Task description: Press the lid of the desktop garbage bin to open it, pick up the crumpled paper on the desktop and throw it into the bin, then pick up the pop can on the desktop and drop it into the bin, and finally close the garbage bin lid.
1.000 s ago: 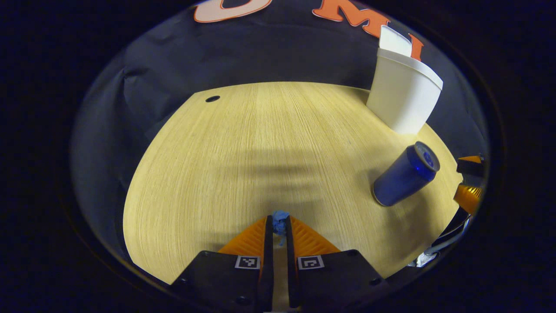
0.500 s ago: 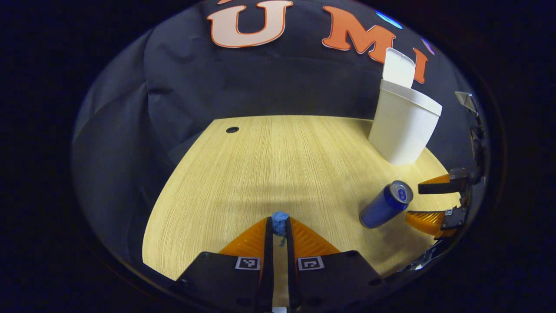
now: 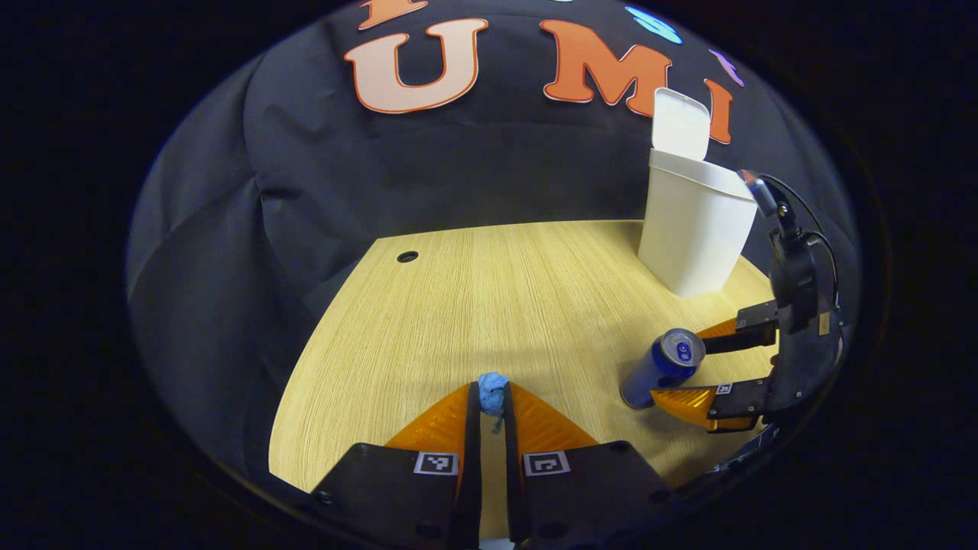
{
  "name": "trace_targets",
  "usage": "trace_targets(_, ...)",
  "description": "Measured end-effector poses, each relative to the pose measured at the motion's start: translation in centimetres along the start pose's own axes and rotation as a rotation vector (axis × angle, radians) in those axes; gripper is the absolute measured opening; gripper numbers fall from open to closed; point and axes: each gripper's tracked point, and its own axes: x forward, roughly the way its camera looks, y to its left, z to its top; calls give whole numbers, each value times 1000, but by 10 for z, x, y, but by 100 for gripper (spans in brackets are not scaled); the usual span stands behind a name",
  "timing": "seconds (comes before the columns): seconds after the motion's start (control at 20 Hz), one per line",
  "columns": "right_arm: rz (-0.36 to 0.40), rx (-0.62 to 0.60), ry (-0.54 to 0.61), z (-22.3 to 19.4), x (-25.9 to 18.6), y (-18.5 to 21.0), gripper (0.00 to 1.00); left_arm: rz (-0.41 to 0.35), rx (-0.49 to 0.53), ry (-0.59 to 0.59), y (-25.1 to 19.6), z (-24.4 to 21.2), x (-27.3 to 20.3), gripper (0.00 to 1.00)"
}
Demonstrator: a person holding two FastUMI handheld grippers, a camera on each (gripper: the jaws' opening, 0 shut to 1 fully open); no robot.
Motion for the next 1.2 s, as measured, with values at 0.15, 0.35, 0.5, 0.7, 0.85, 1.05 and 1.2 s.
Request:
trace_targets(0.15,11,5,-3,1,1,1,87,0,4,-3,-5,4,-3,17)
trace_targets(0.35,-8,35,-13,4,-2,-1,80,-21,16,-6,-6,-1,14,17)
trace_targets(0.5,-57,88,-21,9,-3,-2,80,-44,25,-28,-3,-1,28,17)
trace_targets(0.7,-148,165,-36,5,-2,-2,80,-81,61,-48,-8,21,41,17)
trace_targets(0.85,-208,228,-41,9,-5,-2,75,-112,102,-71,-7,28,52,17)
trace_targets(1.05,-303,298,-42,10,-3,-3,80,-172,159,-109,-13,40,63,17)
trace_targets(1.2,-351,334,-37,10,-4,-2,79,-231,187,-133,-19,48,66,17)
